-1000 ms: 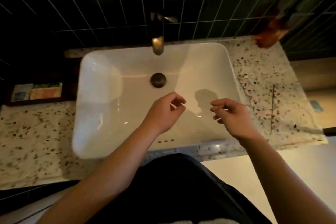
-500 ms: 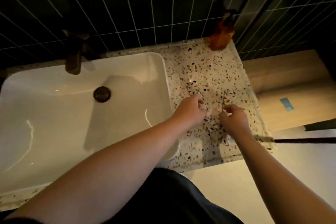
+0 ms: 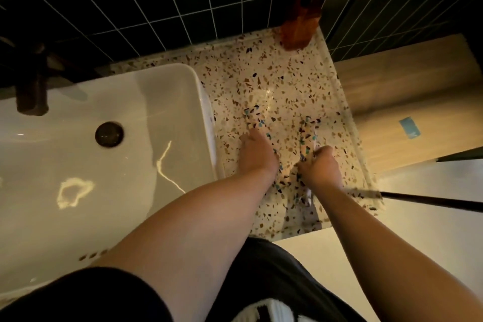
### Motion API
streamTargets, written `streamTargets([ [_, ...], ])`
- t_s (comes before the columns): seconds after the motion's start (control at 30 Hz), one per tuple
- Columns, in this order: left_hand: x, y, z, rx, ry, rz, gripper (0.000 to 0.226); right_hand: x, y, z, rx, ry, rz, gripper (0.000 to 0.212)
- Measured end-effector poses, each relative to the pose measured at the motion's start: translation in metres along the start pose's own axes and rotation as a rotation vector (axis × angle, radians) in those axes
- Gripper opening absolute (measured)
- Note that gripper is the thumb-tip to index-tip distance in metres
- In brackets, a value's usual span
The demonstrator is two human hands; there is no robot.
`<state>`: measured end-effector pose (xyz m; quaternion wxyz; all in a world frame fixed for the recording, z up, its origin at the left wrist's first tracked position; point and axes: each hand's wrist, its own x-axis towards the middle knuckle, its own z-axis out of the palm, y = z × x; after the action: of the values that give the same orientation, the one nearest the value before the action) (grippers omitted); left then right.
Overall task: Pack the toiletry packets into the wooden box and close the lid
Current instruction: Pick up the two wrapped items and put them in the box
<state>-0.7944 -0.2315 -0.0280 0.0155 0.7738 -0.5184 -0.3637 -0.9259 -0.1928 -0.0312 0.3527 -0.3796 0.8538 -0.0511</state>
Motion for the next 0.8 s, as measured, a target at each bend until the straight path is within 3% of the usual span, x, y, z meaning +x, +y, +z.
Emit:
streamTargets([
  [0.2, 0.005, -0.001, -0.005, -0.123, -0.079, -0.038, 0.079, -0.001, -0.003, 0.001, 0.014, -0.062, 0.043, 0.031],
  [0.3, 0.003, -0.006, -0.012, -0.072, -0.168, -0.03, 0.065, -0.005, -0.004, 0.0, 0.023, -0.064, 0.049, 0.025],
  [0.43, -0.003, -0.013, -0.027, 0.079, -0.25, 0.036, 0.015, -0.013, -0.002, -0.003, 0.221, -0.019, 0.075, 0.019],
  [0.5, -0.005, -0.019, -0.029, 0.117, -0.257, 0.068, 0.009, -0.021, -0.001, -0.007, 0.307, 0.031, 0.075, 0.02],
  [0.67, -0.015, -0.033, -0.024, 0.106, -0.253, 0.129, 0.034, -0.043, 0.004, -0.011, 0.414, 0.121, 0.073, 0.023],
  [0.8, -0.03, -0.043, -0.015, 0.34, -0.221, 0.276, 0.058, -0.062, 0.006, -0.013, 0.433, 0.129, 0.139, 0.023],
])
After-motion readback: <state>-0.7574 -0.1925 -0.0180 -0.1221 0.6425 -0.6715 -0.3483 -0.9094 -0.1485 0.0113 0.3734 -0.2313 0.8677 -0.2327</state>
